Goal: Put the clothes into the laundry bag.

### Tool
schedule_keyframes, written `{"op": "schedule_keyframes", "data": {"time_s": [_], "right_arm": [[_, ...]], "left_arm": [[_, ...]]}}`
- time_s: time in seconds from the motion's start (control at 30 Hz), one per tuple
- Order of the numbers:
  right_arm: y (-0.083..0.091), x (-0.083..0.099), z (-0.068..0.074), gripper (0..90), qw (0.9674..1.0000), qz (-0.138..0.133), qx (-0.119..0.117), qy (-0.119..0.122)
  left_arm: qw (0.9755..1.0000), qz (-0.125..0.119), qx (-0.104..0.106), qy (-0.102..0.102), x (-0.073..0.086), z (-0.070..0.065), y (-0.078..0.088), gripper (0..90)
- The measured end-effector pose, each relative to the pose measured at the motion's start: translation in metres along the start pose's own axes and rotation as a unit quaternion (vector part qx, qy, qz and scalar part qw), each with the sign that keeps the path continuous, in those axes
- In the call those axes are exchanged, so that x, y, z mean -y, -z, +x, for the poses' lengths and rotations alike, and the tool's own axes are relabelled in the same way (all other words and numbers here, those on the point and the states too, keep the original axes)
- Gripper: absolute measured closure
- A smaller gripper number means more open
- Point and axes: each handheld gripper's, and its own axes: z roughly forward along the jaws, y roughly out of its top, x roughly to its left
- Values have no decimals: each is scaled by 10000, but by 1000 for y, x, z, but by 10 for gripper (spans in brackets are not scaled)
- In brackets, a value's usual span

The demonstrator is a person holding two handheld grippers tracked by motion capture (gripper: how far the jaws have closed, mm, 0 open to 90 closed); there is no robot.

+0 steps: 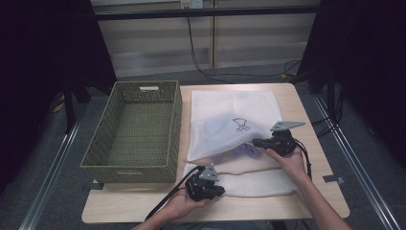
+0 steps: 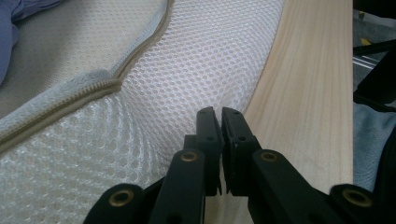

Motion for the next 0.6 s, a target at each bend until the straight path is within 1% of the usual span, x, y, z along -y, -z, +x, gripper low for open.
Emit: {"op": "schedule_keyframes", "data": {"time_s": [0.03, 0.1, 0.13, 0.17, 0.2, 0.23, 0.4, 0.43, 0.47, 0.5, 0.53, 0.57, 0.6], "right_arm": [[2, -1, 1, 900, 10000, -26, -29, 19], [5, -4, 4, 900, 9999, -89, -52, 56], [6, -5, 5, 900, 9999, -117, -71, 71], [8, -7, 7, 900, 9998, -156, -80, 91], [9, -8, 8, 900, 9997, -193, -98, 119], [11, -9, 10, 900, 9997, -204, -105, 119], [16, -14, 18, 900, 9992, -314, -146, 208], [17, -15, 19, 900, 9991, -320, -153, 237], [17, -15, 21, 900, 9991, -327, -158, 236], [18, -16, 22, 900, 9990, -334, -154, 272], [20, -18, 24, 900, 9989, -351, -161, 272], [21, -19, 25, 900, 9987, -374, -161, 310], [22, -20, 26, 900, 9986, -393, -164, 318]], "left_arm": [[10000, -11, -2, 7, 0, 0, 0, 864], [10000, -2, 11, -49, 0, 0, 0, 864], [10000, 38, -20, -72, 0, 0, 0, 864], [10000, -1, -44, -60, 0, 0, 0, 865], [10000, 17, -38, -64, 0, 0, 0, 865], [9999, 99, -46, -78, -1, 0, 1, 864], [9999, 103, -67, -60, -1, 0, 1, 864], [9999, 70, -87, -56, -1, -1, 0, 865], [9999, -45, -99, -53, -2, -2, -2, 865], [9996, 135, -226, -120, -4, -2, -2, 864], [9999, 57, -118, -88, -5, -2, -4, 864], [9998, 91, -116, -123, -6, -2, -4, 865], [9998, 22, -125, -119, -7, -2, -6, 865]]}}
